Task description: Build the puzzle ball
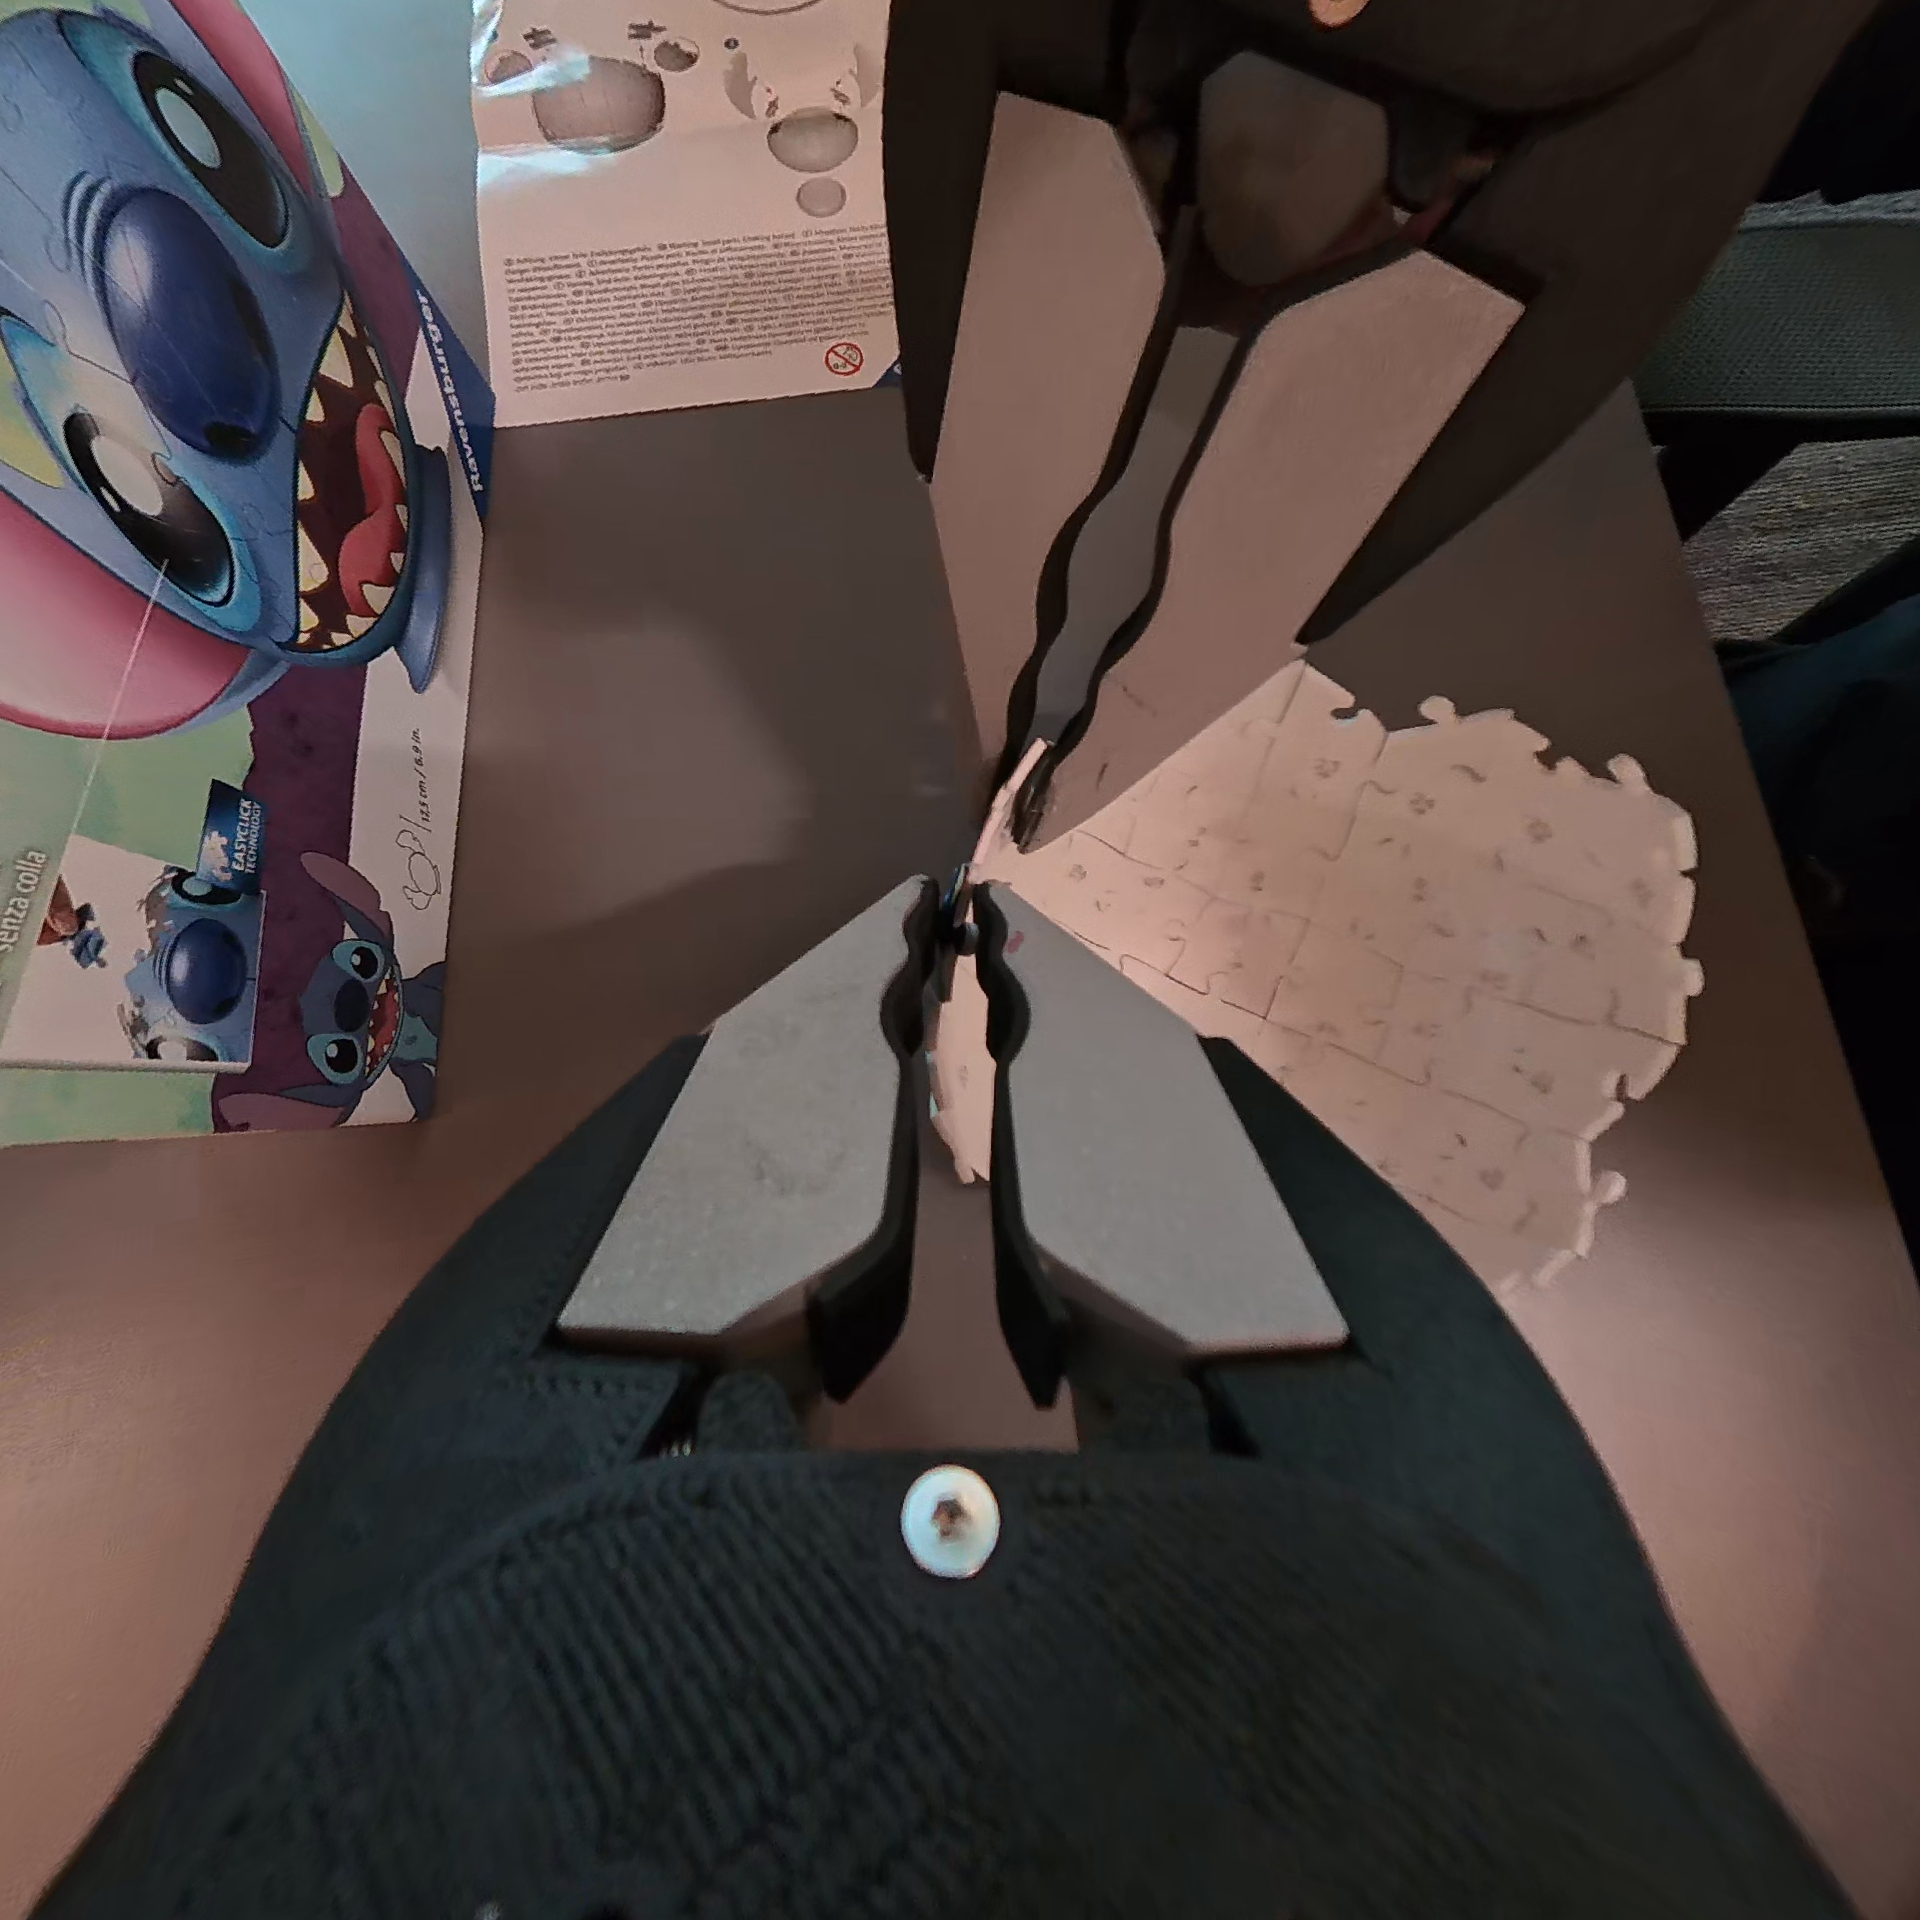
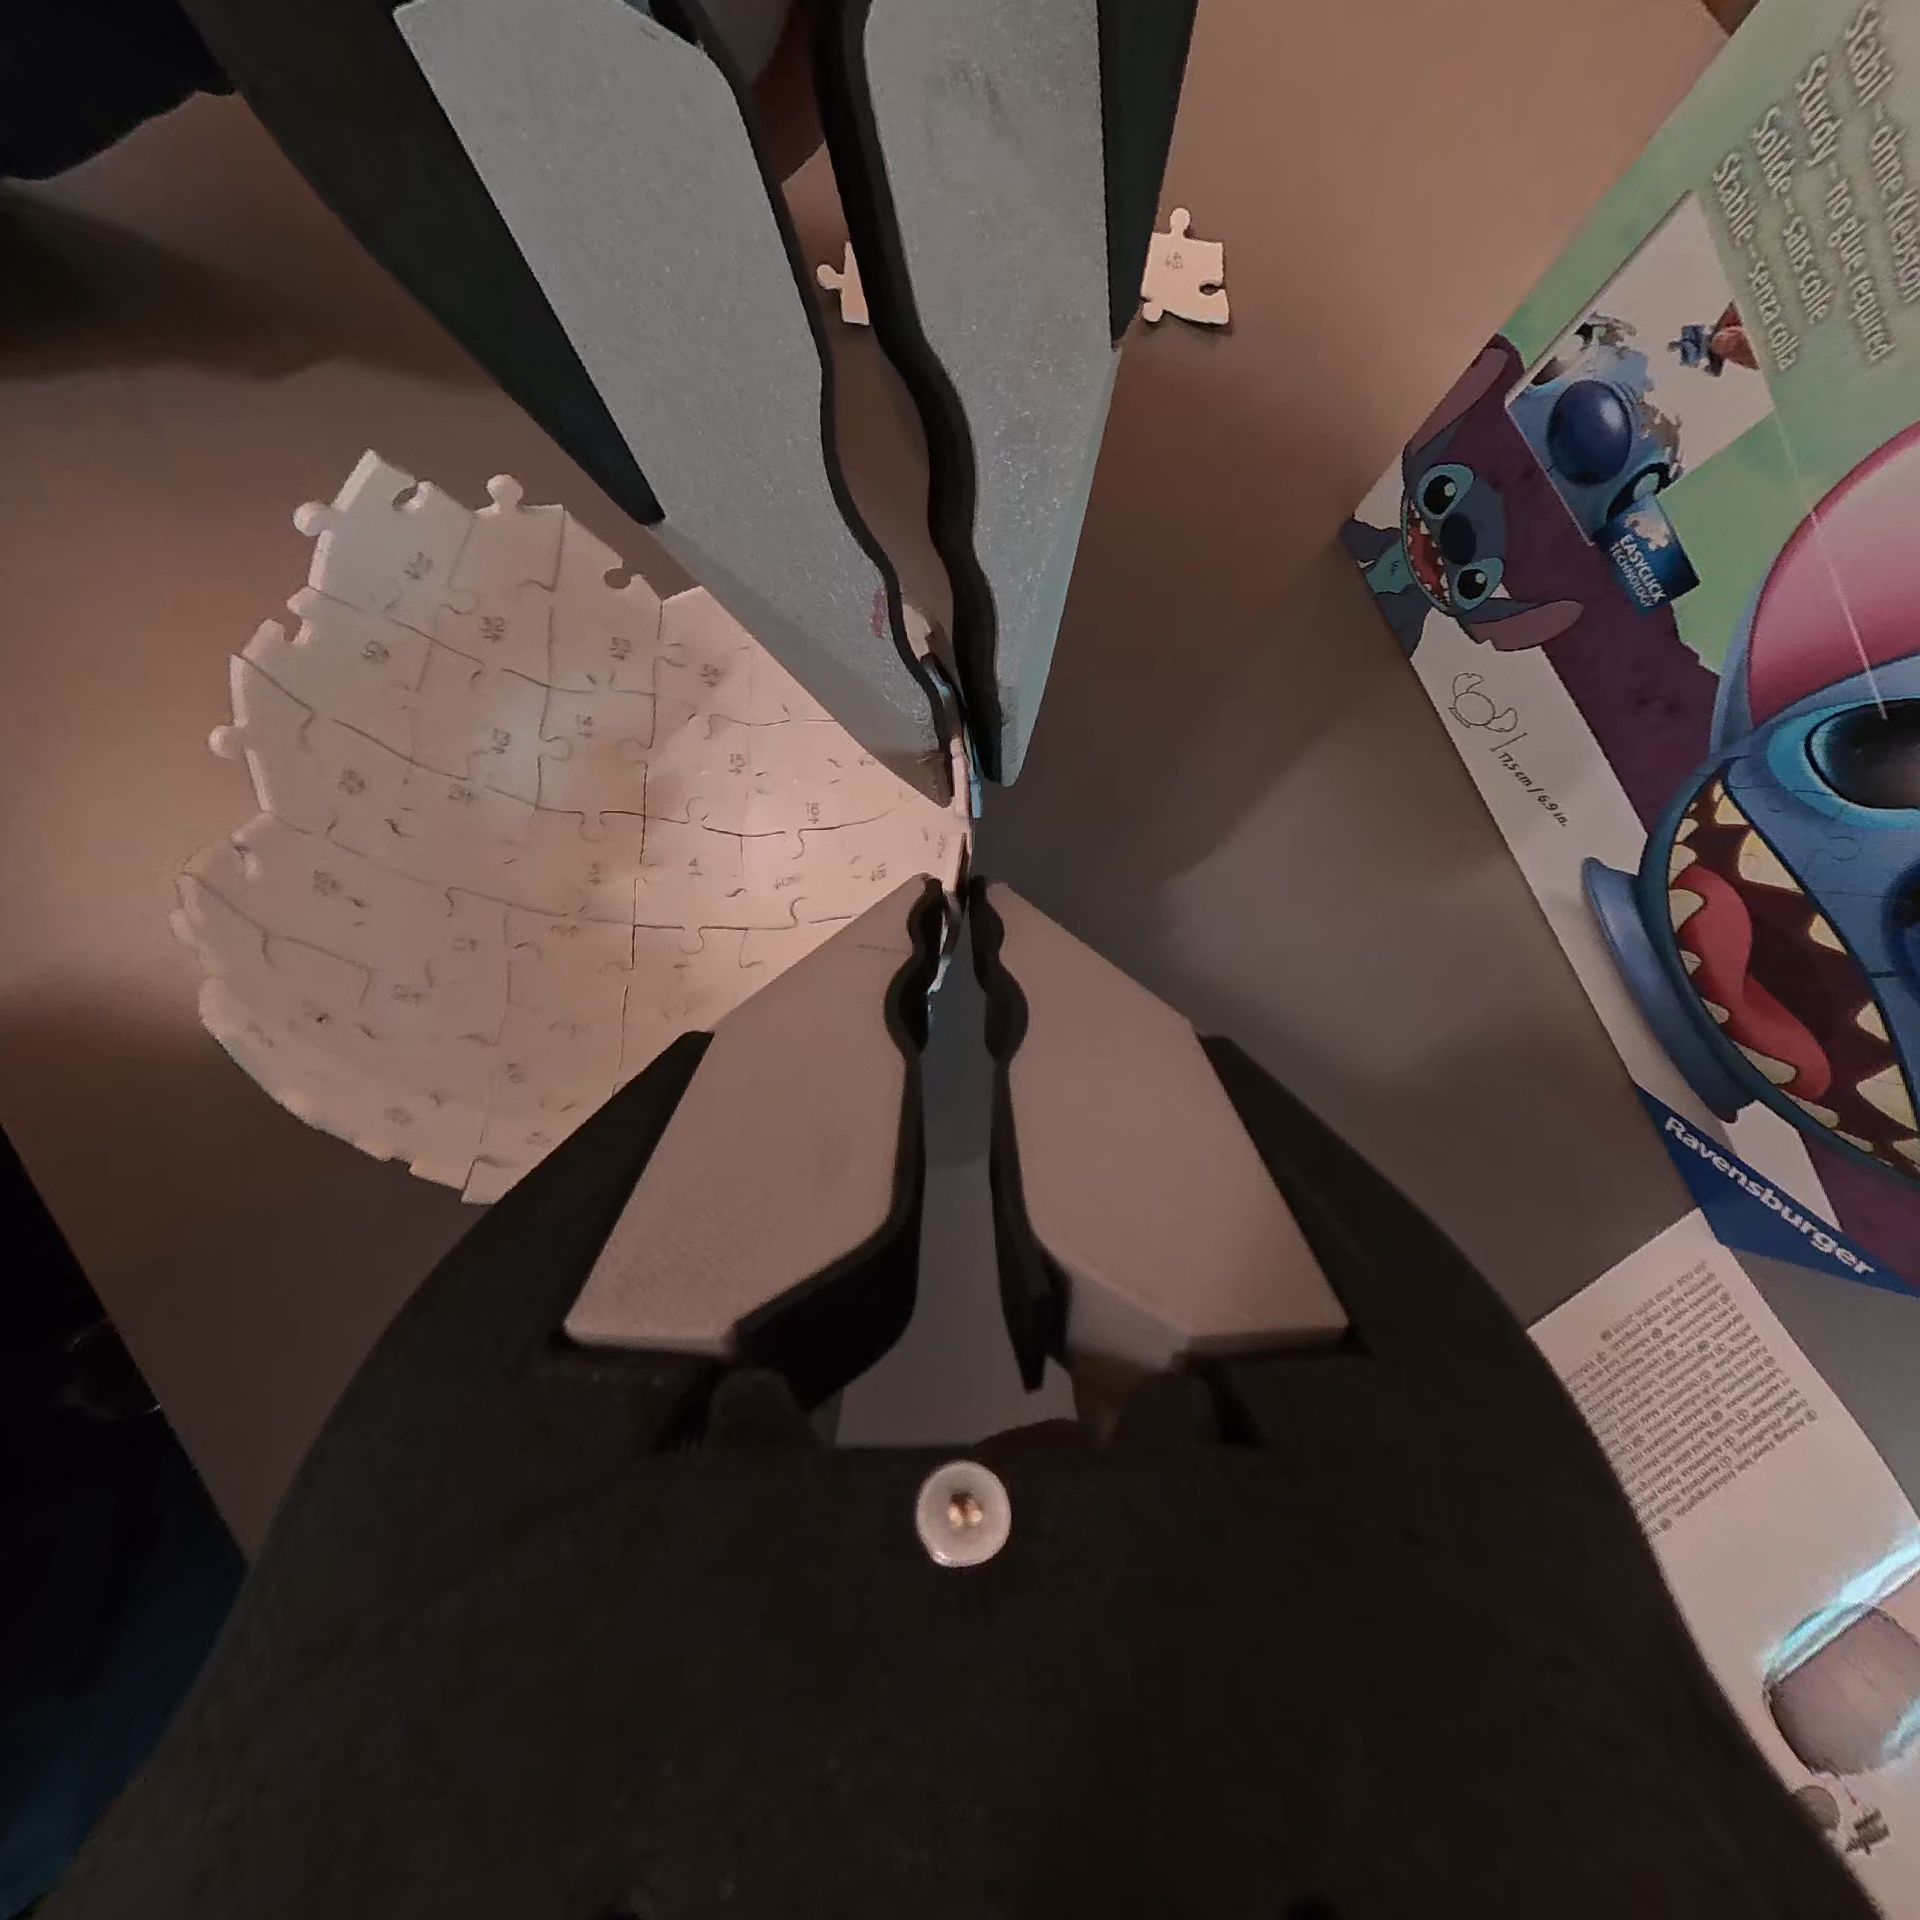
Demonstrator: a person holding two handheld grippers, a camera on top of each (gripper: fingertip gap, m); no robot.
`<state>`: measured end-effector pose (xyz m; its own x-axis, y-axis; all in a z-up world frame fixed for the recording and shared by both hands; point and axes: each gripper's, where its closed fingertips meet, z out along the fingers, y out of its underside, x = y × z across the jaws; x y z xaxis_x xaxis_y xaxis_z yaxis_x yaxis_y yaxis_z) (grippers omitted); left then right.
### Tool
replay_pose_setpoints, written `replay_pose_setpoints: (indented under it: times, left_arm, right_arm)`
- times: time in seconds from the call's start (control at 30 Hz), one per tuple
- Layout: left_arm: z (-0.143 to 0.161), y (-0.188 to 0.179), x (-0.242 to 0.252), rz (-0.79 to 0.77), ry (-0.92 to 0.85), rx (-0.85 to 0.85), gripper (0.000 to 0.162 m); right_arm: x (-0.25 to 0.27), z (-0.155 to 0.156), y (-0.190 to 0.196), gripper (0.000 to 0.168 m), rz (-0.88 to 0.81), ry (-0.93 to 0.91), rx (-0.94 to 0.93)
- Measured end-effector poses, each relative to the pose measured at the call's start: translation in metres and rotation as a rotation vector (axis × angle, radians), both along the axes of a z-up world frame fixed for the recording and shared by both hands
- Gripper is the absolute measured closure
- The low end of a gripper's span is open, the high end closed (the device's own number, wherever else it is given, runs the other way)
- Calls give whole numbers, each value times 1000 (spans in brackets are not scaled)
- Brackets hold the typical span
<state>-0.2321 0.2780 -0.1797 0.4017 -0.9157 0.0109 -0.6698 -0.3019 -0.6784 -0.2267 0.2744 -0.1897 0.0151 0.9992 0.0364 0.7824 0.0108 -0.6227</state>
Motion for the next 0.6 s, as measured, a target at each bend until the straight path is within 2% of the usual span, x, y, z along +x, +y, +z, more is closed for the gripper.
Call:
replay_pose_setpoints:
  times: [0.03, 0.3, 0.6]
  left_arm:
    - [0, 0, 0, -2, -2, -3, 158]
    - [3, -3, -1, -9, -29, -31, 153]
    - [2, -2, 2, -6, -22, -22, 157]
  right_arm:
    - [0, 0, 0, 167, -3, 2, -4]
    - [0, 1, 0, 168, -27, 11, -36]
    - [-1, 3, -2, 168, -41, 47, -71]
